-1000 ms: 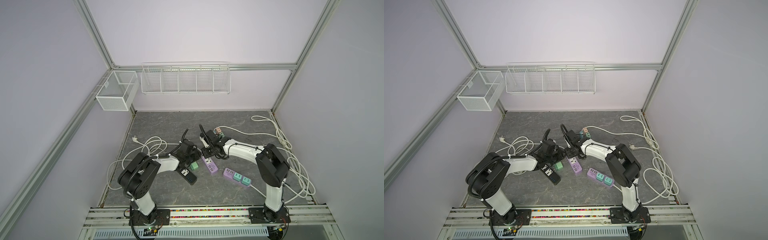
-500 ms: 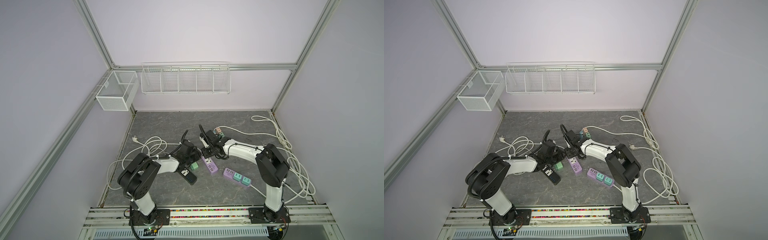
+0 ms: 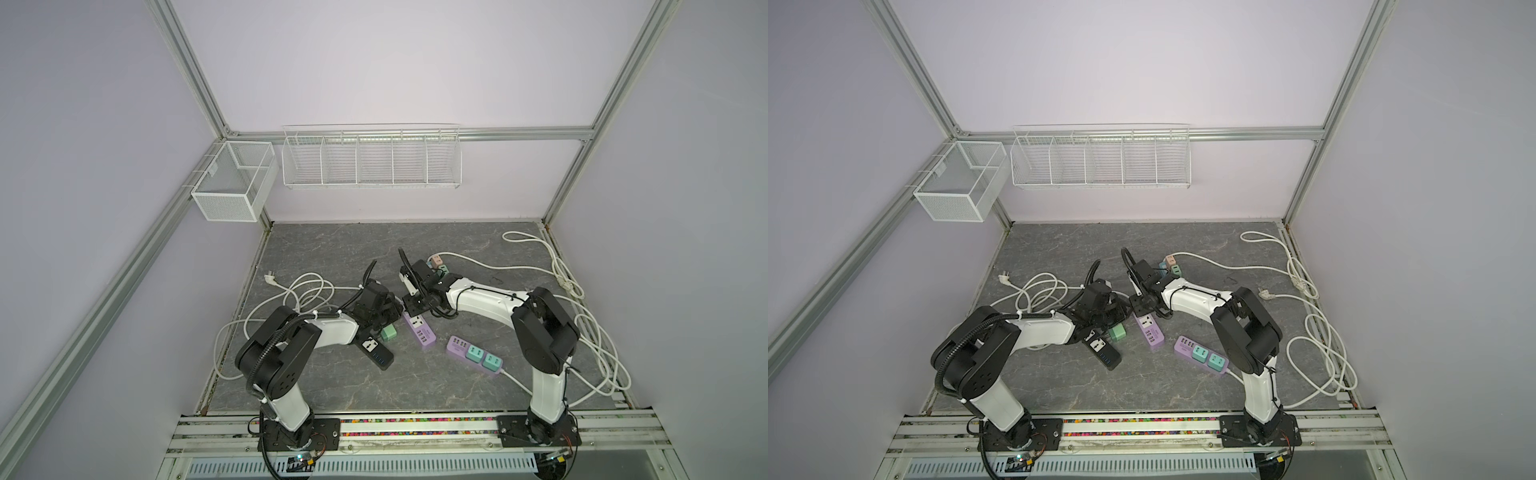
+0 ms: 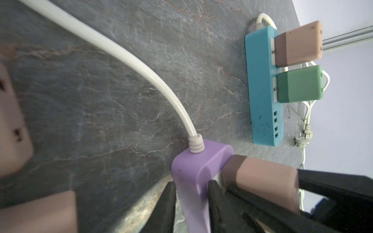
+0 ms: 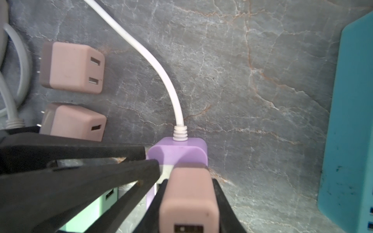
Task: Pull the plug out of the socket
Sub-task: 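Close the right gripper on the pink adapter while the left gripper holds the purple strip, then pull the pink adapter up out of the purple strip with the right gripper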
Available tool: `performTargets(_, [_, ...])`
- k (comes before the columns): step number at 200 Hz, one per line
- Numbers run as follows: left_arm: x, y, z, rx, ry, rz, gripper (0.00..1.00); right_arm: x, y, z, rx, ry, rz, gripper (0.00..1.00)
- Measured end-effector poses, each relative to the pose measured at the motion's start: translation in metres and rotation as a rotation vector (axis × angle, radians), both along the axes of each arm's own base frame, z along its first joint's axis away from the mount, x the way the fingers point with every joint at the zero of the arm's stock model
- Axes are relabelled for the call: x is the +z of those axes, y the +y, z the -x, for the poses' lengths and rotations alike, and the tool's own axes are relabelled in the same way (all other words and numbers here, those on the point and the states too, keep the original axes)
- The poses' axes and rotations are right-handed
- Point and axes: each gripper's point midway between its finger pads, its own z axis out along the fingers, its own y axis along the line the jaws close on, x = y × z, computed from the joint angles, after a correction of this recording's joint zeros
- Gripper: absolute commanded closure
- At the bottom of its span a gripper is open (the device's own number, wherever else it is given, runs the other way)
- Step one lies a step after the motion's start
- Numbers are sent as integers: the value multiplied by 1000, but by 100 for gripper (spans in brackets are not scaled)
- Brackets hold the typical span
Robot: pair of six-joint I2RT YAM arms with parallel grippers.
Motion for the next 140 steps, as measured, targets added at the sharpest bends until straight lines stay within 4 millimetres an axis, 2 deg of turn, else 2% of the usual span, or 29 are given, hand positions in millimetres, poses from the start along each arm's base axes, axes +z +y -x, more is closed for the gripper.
performTargets(85, [0,-1,0,-2,-1,-2,73,4,-1,0,-17,-12,8,79])
performTargets(140, [0,-3,2,-5,0,1,73,21,1,-3,-25,-18,-48,79])
